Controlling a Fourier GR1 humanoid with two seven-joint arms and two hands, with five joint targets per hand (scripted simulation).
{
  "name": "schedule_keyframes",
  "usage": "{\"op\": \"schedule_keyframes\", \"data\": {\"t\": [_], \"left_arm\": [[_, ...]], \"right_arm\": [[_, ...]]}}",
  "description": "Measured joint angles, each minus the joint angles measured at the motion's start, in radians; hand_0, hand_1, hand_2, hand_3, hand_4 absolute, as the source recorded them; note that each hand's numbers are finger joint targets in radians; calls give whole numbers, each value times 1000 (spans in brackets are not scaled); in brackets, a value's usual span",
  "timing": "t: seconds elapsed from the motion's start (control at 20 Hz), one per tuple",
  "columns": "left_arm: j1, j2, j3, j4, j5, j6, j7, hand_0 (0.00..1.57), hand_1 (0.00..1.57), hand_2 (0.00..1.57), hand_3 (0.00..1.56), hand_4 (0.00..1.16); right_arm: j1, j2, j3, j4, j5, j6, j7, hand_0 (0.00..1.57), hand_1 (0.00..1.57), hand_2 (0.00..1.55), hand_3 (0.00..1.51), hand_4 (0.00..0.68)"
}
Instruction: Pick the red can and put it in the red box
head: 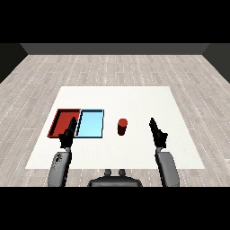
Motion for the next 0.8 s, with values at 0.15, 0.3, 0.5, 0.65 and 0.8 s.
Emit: {"op": "schedule_keyframes", "data": {"t": [0.15, 0.3, 0.5, 0.65, 0.8], "left_arm": [[0, -9, 0, 0, 2, -13, 0, 0, 0, 0, 0, 0], [-5, -11, 2, 4, 18, -37, 0, 0, 0, 0, 0, 0], [-22, -47, 14, -60, 67, -54, -182, 0, 0, 0, 0, 0], [-8, -57, 23, -54, 84, -76, -297, 0, 0, 0, 0, 0], [1, -72, 20, -35, 85, -84, -373, 0, 0, 0, 0, 0]], "right_arm": [[12, -7, -21, -10, -16, 20, -8, 0, 0, 0, 0, 0], [30, -28, -59, -19, -53, 55, -27, 0, 0, 0, 0, 0], [31, -21, -74, -75, -114, 109, -167, 0, 0, 0, 0, 0], [26, -33, -97, -66, -155, 157, -235, 0, 0, 0, 0, 0], [54, -38, -107, -67, -163, 188, -296, 0, 0, 0, 0, 0]]}}
